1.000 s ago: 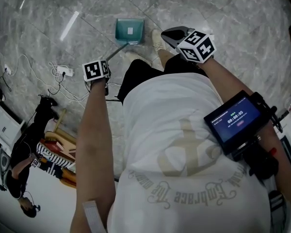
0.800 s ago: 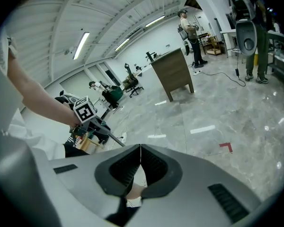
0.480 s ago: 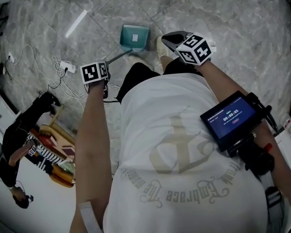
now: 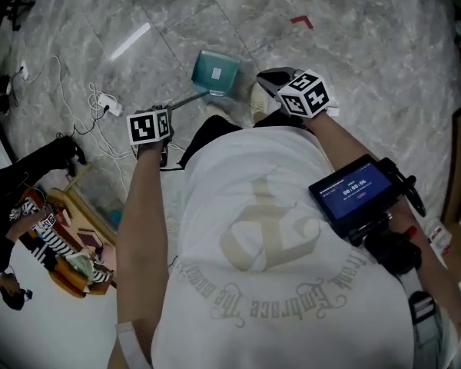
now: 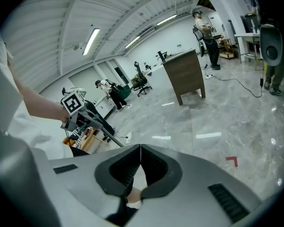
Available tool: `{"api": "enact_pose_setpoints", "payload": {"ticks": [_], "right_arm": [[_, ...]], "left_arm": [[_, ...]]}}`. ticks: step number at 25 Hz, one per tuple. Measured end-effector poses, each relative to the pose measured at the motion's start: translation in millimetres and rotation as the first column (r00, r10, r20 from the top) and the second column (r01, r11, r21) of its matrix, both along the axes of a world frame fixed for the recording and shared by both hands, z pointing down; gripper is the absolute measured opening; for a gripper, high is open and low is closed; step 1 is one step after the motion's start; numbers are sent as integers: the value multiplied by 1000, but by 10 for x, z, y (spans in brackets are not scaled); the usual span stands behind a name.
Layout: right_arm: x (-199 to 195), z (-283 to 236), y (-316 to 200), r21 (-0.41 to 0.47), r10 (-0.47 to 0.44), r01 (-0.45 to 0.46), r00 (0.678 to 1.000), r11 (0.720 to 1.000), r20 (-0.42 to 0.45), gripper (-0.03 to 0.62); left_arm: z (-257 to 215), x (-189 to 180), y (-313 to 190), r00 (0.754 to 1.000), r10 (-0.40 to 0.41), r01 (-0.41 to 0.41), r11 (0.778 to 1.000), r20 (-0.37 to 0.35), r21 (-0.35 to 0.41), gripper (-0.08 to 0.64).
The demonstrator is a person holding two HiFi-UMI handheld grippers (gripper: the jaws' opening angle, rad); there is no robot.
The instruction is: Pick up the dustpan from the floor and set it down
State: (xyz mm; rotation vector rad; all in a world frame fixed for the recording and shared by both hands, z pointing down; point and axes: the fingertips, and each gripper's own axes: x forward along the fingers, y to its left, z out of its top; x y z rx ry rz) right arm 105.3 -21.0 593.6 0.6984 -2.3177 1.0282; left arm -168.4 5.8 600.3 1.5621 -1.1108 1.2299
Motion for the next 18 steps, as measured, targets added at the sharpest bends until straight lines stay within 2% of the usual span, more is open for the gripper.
{"api": "enact_pose_setpoints", "payload": {"ticks": [8,18], "right_arm": [[-358,-340,-193,65,-72,70,997,995,29,18],[-564,-605,-276,143,-138,128,989,981,62,18]], "left_arm": [[-482,-69,25,999,-19,20,998,-28,64,95],[-793,32,103,993,101,-96,990,-52,105,95]]}}
